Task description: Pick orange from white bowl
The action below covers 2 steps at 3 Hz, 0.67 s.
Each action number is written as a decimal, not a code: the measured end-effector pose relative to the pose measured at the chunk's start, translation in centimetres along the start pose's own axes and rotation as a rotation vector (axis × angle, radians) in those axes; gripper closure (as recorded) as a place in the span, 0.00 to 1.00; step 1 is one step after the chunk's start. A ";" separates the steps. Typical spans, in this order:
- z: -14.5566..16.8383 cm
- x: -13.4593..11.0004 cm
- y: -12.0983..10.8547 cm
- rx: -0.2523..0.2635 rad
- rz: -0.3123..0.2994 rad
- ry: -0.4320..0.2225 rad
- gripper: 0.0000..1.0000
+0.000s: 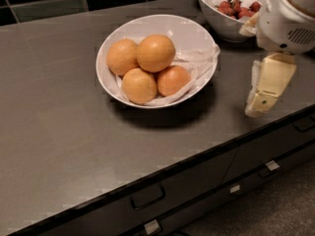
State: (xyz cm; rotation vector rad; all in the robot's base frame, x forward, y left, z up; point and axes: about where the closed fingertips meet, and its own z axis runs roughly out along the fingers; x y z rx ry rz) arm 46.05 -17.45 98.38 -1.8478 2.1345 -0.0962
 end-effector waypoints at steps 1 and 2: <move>0.4 -6.0 -1.8 0.003 -0.134 -0.030 0.00; 0.4 -6.0 -1.8 0.003 -0.134 -0.030 0.00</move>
Offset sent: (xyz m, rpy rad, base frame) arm 0.0204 0.0450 0.0071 -0.0145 -0.0061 0.1150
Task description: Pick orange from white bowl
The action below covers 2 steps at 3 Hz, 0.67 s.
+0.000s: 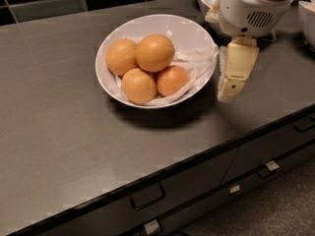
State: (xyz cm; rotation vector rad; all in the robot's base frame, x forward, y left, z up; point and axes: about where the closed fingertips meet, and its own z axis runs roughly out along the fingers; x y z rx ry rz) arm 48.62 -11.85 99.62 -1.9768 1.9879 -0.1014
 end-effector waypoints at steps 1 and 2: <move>0.0 -0.6 -0.9 0.008 -0.016 0.002 0.00; -0.1 -1.5 -3.4 0.027 -0.044 0.006 0.00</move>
Offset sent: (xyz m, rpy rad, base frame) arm 0.0599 0.0218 0.0231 -0.0431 -0.0352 0.0648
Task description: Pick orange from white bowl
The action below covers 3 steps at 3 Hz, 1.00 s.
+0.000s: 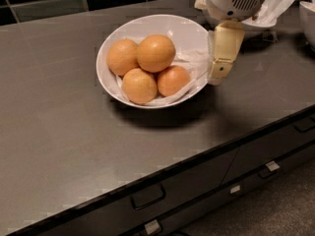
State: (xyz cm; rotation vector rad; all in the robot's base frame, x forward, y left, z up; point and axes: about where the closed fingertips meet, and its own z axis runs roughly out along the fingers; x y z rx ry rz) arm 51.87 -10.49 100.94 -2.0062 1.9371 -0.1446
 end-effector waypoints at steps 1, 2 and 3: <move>0.4 -0.9 -2.5 0.011 -0.027 -0.012 0.00; 1.8 -2.0 -4.9 0.008 -0.049 -0.036 0.00; 4.9 -5.1 -7.5 0.001 -0.100 -0.077 0.00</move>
Offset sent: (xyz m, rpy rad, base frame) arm 0.0743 0.0319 -0.0059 0.0197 0.0254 0.0869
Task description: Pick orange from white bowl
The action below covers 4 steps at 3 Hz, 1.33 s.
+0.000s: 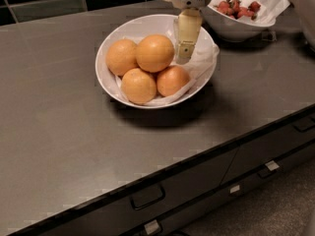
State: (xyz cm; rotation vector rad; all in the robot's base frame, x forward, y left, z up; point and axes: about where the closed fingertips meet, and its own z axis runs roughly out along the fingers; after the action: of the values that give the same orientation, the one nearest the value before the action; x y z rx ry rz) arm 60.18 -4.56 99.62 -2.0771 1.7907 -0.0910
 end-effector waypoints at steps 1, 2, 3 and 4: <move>0.3 -0.5 -0.2 0.002 -0.009 -0.009 0.00; 1.5 -1.9 -0.2 -0.013 -0.039 -0.036 0.04; 2.7 -2.9 0.1 -0.040 -0.057 -0.062 0.19; 3.4 -3.3 0.7 -0.066 -0.064 -0.080 0.19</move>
Offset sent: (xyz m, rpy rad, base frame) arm -0.0020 0.0375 -0.0192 0.0232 0.0403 0.0983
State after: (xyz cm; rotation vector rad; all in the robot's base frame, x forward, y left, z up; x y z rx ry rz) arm 59.94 -0.56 96.98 -2.1530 1.7018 0.0341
